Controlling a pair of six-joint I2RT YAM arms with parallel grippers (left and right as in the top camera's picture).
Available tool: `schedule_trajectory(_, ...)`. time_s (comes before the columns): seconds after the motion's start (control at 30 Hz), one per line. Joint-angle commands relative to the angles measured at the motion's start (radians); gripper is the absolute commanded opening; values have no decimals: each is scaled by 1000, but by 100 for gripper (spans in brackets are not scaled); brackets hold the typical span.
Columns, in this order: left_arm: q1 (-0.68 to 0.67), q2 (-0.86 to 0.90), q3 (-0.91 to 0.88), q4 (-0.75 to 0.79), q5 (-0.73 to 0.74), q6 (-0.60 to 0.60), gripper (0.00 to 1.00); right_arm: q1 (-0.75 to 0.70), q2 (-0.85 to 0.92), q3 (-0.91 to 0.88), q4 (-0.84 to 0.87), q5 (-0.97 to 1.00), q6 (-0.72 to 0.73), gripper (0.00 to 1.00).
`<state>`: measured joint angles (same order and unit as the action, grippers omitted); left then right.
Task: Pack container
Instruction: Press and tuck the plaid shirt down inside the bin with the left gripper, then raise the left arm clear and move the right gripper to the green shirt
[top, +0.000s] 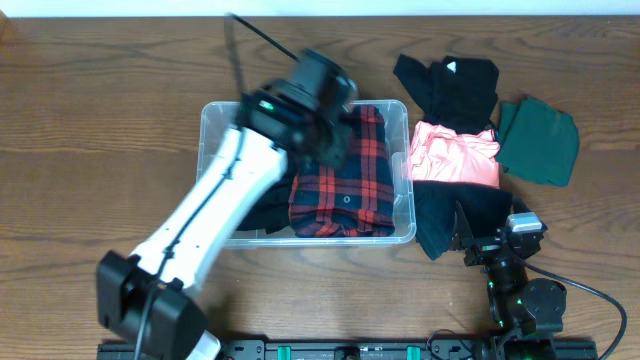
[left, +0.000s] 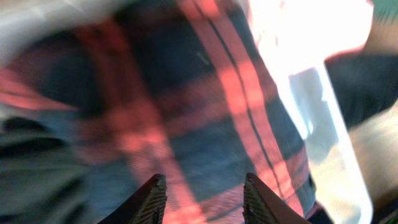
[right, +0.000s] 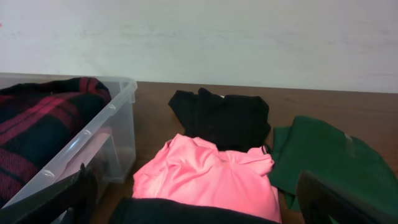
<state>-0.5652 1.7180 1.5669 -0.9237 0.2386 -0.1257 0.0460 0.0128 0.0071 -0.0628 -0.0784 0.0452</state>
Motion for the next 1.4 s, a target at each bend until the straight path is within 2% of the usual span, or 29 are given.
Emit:
schedule_trajectory(0.0, -58, 52, -74, 7, -73, 19, 41, -6, -2, -2, -4, -1, 12, 99)
schedule_trajectory(0.2, -104, 194, -223, 182, -71, 2, 42, -6, -2, -2, -4, -1, 12, 99)
schedule_trajectory(0.33, -97, 281, -231, 189, -71, -57, 42, -6, -2, -2, -4, -1, 12, 99)
schedule_trajectory(0.47, -73, 262, -200, 162, -71, -61, 42, -6, -2, -2, -4, -1, 12, 99)
schedule_trajectory(0.63, -38, 160, -48, 24, -68, -63, 43, -6, -2, -2, -4, -1, 12, 99)
schedule_trajectory(0.8, -19, 28, 17, 23, -77, -51, 52, -6, -2, -2, -4, -1, 12, 99)
schedule_trajectory(0.9, -7, -11, 16, 14, -161, -51, 54, -6, -2, -2, -4, -1, 12, 99)
schedule_trajectory(1.07, 21, 4, -12, 5, -250, -51, 57, -6, -2, -2, -4, -1, 12, 99)
schedule_trajectory(1.37, 102, 190, -59, 77, -250, -49, 59, -6, -2, -2, 0, -8, 14, 99)
